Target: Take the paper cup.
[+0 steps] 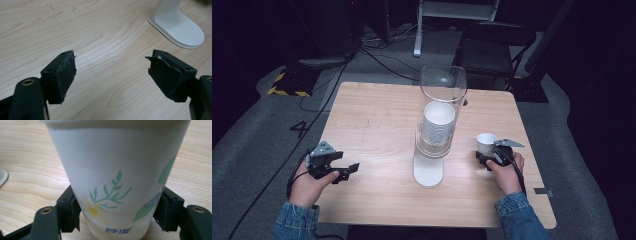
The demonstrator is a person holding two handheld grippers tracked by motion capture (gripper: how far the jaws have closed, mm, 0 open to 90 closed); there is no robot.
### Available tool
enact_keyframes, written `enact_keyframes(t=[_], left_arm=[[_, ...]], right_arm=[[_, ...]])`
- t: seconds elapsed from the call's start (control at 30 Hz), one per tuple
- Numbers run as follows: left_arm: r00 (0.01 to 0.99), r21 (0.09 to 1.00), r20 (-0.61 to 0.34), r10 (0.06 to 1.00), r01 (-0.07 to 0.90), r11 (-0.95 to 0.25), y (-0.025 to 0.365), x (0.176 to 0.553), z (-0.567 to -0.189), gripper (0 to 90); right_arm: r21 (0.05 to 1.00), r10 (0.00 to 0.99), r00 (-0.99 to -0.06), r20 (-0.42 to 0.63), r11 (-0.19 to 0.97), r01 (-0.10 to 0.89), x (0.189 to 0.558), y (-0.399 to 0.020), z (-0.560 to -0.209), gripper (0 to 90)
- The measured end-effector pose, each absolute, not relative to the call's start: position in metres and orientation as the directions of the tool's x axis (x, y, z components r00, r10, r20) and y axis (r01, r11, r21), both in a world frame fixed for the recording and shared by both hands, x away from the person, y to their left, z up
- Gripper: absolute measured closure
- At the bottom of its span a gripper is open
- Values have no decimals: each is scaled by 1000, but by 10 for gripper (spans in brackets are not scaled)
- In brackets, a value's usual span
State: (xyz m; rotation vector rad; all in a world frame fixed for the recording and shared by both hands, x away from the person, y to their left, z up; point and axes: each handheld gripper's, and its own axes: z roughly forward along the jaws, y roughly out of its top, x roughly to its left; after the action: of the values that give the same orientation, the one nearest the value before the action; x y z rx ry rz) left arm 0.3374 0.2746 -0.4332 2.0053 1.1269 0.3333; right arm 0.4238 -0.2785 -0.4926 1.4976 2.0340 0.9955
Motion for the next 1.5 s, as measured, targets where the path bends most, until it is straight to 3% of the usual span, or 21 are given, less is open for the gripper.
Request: enact_keyframes(t=[0.53, 0.87, 1.5], left_arm=[[574, 745, -147, 805, 599, -292, 274, 338, -434, 213], [576, 748, -145, 805, 596, -291, 273, 339, -433, 214], [580, 746, -152, 800, 599, -292, 270, 341, -433, 213]], right_arm=[[743, 937, -339, 83, 168, 648, 420, -283, -493, 308], [747, 934, -347, 81, 173, 642, 416, -283, -487, 166], [854, 932, -358, 61, 137, 502, 403, -291, -453, 163]])
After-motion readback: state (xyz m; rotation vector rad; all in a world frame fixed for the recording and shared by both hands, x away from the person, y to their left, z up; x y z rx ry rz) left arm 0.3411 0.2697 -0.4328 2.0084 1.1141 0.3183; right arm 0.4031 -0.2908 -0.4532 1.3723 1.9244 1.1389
